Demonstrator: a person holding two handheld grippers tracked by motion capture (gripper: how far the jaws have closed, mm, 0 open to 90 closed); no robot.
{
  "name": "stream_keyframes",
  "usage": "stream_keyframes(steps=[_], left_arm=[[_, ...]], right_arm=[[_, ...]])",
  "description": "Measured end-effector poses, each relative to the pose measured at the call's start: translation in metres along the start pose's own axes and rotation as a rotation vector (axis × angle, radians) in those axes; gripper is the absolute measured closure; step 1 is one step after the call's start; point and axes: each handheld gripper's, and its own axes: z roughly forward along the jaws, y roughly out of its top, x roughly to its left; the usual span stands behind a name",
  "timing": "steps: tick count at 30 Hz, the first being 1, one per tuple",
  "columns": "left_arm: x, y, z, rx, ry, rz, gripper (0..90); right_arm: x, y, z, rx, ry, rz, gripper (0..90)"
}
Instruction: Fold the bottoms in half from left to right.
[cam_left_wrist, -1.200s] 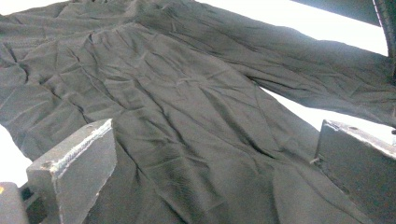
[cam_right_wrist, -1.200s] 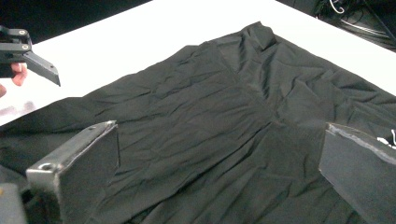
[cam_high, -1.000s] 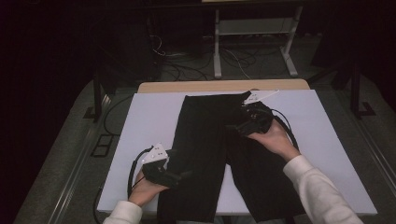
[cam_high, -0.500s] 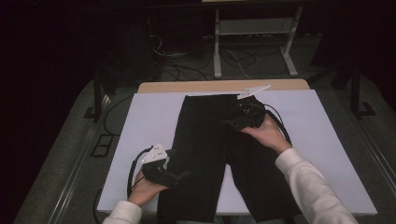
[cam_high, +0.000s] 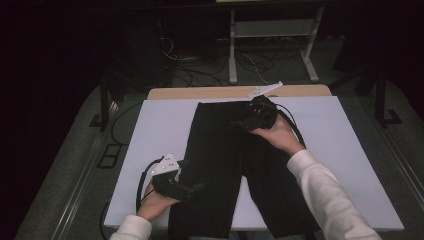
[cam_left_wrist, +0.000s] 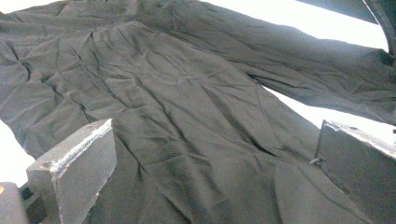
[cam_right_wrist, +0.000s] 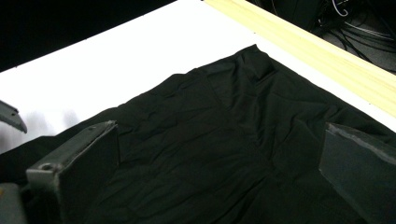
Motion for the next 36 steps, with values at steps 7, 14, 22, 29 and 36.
stream_keyframes(steps=[7,14,22,29,36], left_arm=[[0.000,0.000,0.000,0.001,-0.002,0.000,0.0],[0.000,0.000,0.000,0.002,-0.001,0.000,0.0],[-0.001,0.000,0.000,0.001,-0.002,0.001,0.0],[0.000,-0.001,0.000,0.002,-0.004,-0.003,0.0],[0.000,-0.001,-0.001,-0.001,-0.005,-0.003,0.0]], right_arm=[[-0.004,0.002,0.009,0.005,-0.007,0.004,0.0],[-0.007,0.007,0.019,0.008,-0.010,0.004,0.0],[-0.006,0.019,0.031,0.003,-0.014,0.002,0.0],[-0.003,0.032,0.038,-0.011,-0.011,0.003,0.0],[-0.002,0.043,0.047,-0.016,-0.014,-0.006,0.0]])
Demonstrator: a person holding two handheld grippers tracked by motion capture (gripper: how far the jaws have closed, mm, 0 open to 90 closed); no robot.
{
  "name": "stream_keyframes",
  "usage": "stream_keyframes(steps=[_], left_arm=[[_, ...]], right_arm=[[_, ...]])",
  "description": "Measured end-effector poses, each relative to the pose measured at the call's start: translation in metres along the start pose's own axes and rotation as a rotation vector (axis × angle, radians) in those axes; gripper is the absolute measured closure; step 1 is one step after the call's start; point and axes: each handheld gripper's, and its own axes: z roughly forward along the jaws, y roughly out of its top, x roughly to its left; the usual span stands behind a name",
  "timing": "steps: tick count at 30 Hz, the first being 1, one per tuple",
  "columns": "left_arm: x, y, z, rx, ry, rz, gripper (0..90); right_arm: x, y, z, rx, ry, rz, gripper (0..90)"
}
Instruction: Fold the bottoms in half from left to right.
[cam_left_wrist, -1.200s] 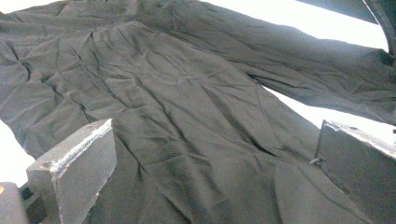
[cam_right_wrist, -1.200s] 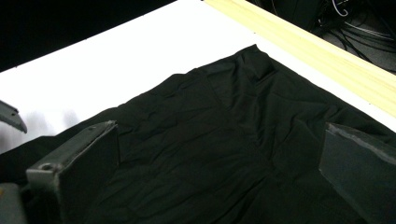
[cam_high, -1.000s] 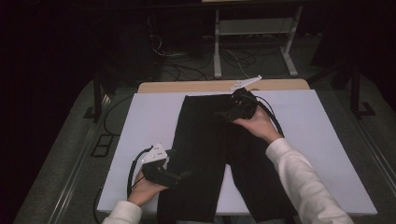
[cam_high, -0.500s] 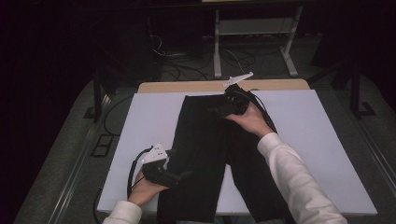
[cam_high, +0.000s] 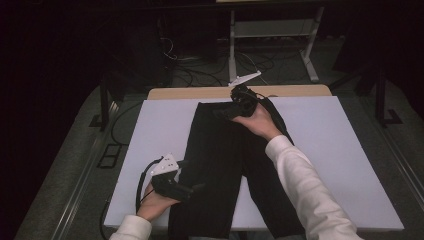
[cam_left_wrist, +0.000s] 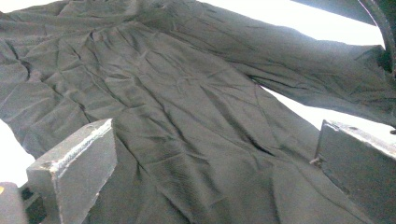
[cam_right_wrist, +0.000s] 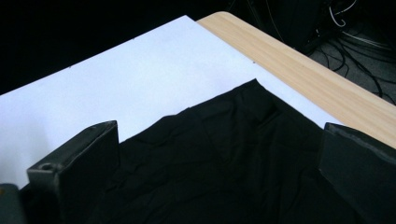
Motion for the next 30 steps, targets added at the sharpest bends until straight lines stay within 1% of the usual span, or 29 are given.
stream_keyframes(steps=[5,8,13,19,26,30], left_arm=[[0.000,0.000,0.000,-0.002,-0.002,0.000,0.0],[0.000,0.000,0.001,-0.002,-0.002,-0.003,0.0],[0.001,0.000,0.000,-0.003,-0.004,-0.004,0.0],[0.001,0.000,0.000,-0.004,-0.003,-0.005,0.0],[0.001,0.000,0.000,-0.007,-0.006,-0.005,0.0],[0.001,0.000,0.000,-0.008,-0.008,-0.006,0.0]], right_arm=[[-0.002,0.006,0.005,0.005,-0.002,0.002,0.0],[-0.003,0.009,0.008,-0.006,-0.006,0.002,0.0],[-0.006,0.015,0.015,0.010,-0.012,0.001,0.0],[-0.011,0.017,0.026,0.002,-0.019,0.022,0.0],[-0.018,0.017,0.039,0.013,-0.032,0.048,0.0],[-0.021,0.018,0.046,0.021,-0.040,0.049,0.0]])
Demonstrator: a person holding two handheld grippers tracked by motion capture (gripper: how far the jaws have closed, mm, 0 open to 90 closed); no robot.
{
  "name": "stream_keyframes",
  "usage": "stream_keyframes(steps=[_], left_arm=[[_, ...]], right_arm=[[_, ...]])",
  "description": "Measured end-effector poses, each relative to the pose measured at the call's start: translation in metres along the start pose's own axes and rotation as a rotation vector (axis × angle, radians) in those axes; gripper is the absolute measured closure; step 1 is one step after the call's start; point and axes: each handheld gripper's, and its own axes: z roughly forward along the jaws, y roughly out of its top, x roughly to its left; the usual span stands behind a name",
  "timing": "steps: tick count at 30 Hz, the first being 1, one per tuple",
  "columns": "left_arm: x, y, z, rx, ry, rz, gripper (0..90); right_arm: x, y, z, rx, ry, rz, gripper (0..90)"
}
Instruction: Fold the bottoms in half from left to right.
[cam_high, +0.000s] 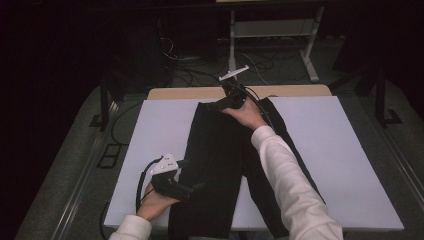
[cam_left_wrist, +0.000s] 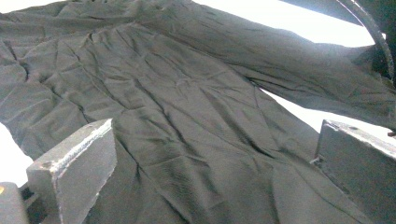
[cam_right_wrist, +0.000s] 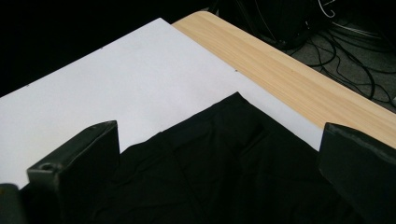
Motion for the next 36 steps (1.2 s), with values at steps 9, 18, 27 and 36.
stream_keyframes(steps=[9,18,27,36], left_arm=[[0.000,0.000,0.000,-0.003,-0.003,0.000,0.0],[-0.001,0.000,0.000,-0.004,-0.003,0.001,0.0],[0.000,0.000,-0.001,-0.009,-0.001,-0.002,0.0],[0.000,0.000,-0.001,-0.011,-0.003,-0.001,0.0]], right_arm=[[0.000,0.004,0.015,0.010,-0.008,0.004,0.0],[0.005,0.002,0.031,0.019,0.008,0.006,0.0],[0.008,0.003,0.044,0.017,0.013,0.007,0.0],[0.011,0.002,0.058,0.010,0.036,0.025,0.0]])
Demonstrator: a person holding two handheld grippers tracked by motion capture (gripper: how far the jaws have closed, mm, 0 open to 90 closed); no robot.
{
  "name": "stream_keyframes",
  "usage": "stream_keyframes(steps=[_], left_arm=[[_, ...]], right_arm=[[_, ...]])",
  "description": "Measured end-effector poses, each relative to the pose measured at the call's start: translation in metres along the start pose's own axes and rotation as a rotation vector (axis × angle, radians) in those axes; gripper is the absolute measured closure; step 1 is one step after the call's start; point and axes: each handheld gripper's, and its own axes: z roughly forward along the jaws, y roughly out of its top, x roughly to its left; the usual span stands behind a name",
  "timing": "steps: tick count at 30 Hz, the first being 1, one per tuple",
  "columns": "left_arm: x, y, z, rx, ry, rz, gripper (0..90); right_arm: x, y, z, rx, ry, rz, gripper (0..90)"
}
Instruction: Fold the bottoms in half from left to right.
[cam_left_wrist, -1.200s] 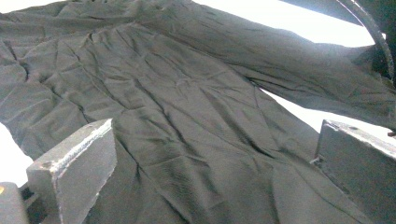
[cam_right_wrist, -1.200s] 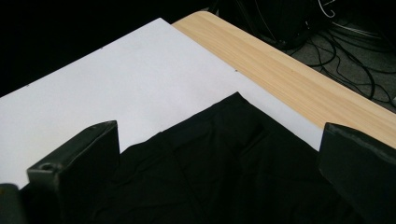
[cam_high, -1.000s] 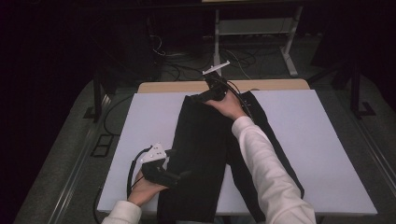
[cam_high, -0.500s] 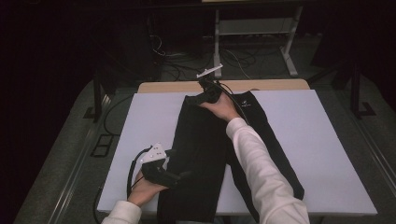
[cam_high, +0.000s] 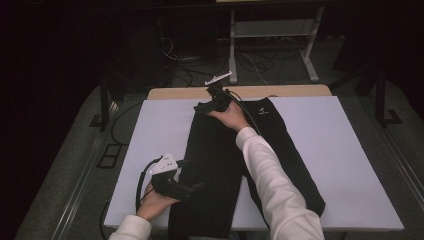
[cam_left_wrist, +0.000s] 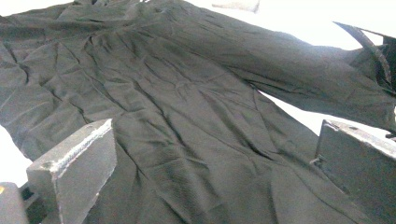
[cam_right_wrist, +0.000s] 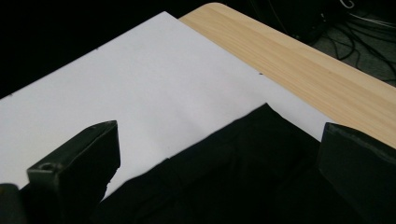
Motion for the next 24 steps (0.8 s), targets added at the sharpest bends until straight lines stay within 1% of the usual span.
stream_keyframes(steps=[2,9,12,14,15,17,18,20,21,23,24], left_arm=[[0.000,0.000,0.000,0.000,0.000,0.000,0.0],[0.000,0.000,0.000,-0.003,0.000,-0.001,0.0],[0.001,0.000,-0.001,-0.006,-0.002,-0.002,0.0],[0.001,0.000,-0.001,-0.007,-0.002,-0.002,0.0],[0.000,0.000,-0.001,-0.006,-0.003,-0.002,0.0],[0.000,0.000,0.000,-0.006,-0.003,-0.001,0.0],[0.000,0.000,-0.001,-0.006,-0.003,0.000,0.0],[0.001,0.001,-0.001,-0.010,-0.005,-0.003,0.0],[0.001,0.001,-0.001,-0.009,-0.004,-0.004,0.0],[0.001,0.001,-0.001,-0.010,-0.004,-0.003,0.0],[0.001,0.001,-0.001,-0.010,-0.004,-0.003,0.0]], right_arm=[[0.001,0.000,0.003,-0.008,0.006,-0.001,0.0],[0.003,-0.003,0.017,0.008,0.016,0.012,0.0],[0.004,-0.006,0.023,0.010,0.027,0.038,0.0],[0.005,-0.007,0.025,0.008,0.026,0.041,0.0],[0.004,-0.008,0.028,0.011,0.014,0.042,0.0],[0.003,-0.008,0.032,0.022,0.003,0.046,0.0],[0.002,-0.008,0.033,0.027,0.000,0.051,1.0],[0.001,-0.009,0.035,0.035,-0.003,0.058,11.7],[0.001,-0.010,0.036,0.034,-0.008,0.058,13.1],[0.001,-0.010,0.038,0.039,-0.033,0.056,13.8],[0.000,-0.010,0.040,0.051,-0.044,0.059,14.0]])
